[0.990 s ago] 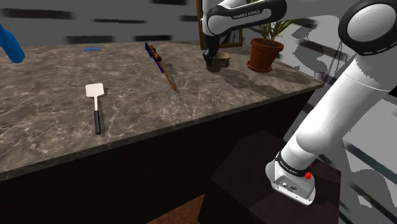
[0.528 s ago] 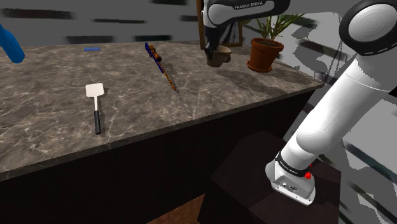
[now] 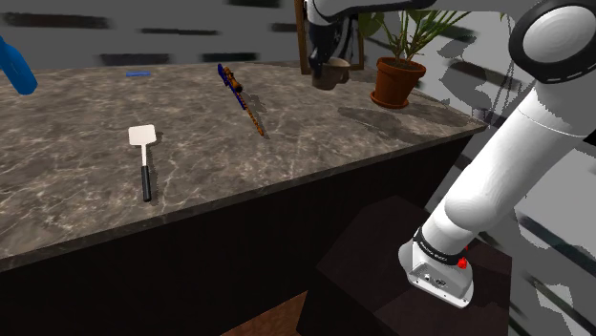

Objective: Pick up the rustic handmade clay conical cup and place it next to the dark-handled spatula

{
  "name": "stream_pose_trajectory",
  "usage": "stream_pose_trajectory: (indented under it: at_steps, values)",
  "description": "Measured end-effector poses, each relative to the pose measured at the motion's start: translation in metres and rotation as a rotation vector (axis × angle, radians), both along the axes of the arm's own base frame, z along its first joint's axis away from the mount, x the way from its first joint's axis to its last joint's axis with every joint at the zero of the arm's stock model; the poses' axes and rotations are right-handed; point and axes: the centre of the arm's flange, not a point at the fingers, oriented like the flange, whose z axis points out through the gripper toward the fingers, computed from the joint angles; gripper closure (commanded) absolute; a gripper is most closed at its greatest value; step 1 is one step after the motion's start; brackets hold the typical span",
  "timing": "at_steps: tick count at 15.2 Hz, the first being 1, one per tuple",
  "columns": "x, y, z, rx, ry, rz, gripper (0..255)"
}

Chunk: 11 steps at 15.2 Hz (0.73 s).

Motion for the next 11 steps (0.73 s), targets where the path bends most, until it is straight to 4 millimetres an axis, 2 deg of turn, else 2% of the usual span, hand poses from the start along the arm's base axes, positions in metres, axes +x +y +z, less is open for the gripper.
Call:
stream_pose_trajectory:
  at_steps: [11]
  values:
    - [0.0, 0.001, 0.059, 0.0, 0.0, 0.0, 255]
